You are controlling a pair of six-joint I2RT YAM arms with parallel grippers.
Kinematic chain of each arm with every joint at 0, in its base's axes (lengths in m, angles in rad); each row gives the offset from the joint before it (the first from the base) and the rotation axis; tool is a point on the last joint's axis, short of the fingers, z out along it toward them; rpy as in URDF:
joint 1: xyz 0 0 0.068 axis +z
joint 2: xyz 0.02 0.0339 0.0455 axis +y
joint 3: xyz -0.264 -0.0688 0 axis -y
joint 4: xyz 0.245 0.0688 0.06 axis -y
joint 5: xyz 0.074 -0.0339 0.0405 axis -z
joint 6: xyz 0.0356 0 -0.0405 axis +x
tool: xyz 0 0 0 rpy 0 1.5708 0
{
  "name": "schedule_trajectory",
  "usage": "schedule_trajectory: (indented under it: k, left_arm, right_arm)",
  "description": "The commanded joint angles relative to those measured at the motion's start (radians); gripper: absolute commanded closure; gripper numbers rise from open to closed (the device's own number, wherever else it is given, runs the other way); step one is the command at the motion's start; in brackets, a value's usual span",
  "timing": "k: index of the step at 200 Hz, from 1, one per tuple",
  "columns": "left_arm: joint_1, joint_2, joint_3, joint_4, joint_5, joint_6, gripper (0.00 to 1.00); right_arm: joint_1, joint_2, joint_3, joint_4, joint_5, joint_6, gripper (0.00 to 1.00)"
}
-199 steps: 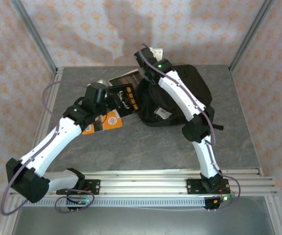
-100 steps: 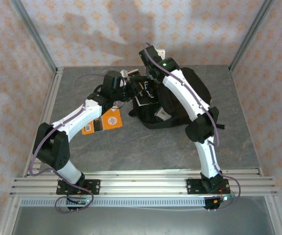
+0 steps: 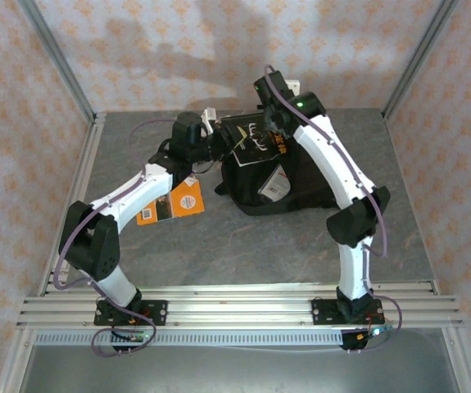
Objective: Pack the student bag
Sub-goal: Place the book in the student bag.
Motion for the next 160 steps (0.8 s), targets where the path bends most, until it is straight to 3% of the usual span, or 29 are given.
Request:
schedule_trajectory:
  k: [1, 23, 60, 69, 91, 135, 160]
  left_arm:
    - [-0.004, -0.001, 0.051, 0.129, 0.046, -0.016, 1.00]
    - [-0.006, 0.009, 0.052, 0.104, 0.039, -0.008, 1.00]
    - [-0.009, 0.025, 0.048, 0.082, 0.041, -0.006, 1.00]
    - [-0.008, 0.028, 0.042, 0.075, 0.039, -0.003, 1.00]
    - [-0.007, 0.012, 0.017, 0.030, 0.018, 0.024, 1.00]
    - [-0.004, -0.010, 0.078, -0.326, -0.060, 0.188, 1.00]
    - [-0.007, -0.002, 0.083, -0.403, -0.095, 0.216, 1.00]
  right_arm:
    - [-0.041, -0.055, -0.075, 0.010, -0.086, 0.035, 0.41]
    - [-0.064, -0.071, -0.124, 0.024, -0.183, 0.048, 0.51]
    - [-0.069, -0.104, -0.197, 0.066, -0.271, 0.016, 0.53]
    - [-0.071, -0.116, -0.221, 0.084, -0.278, 0.005, 0.63]
    - [-0.075, -0.133, -0.243, 0.102, -0.243, -0.011, 1.00]
    - [-0.075, -0.175, -0.147, 0.101, 0.002, 0.012, 1.00]
    - [-0.075, -0.204, -0.107, 0.118, 0.010, 0.028, 1.00]
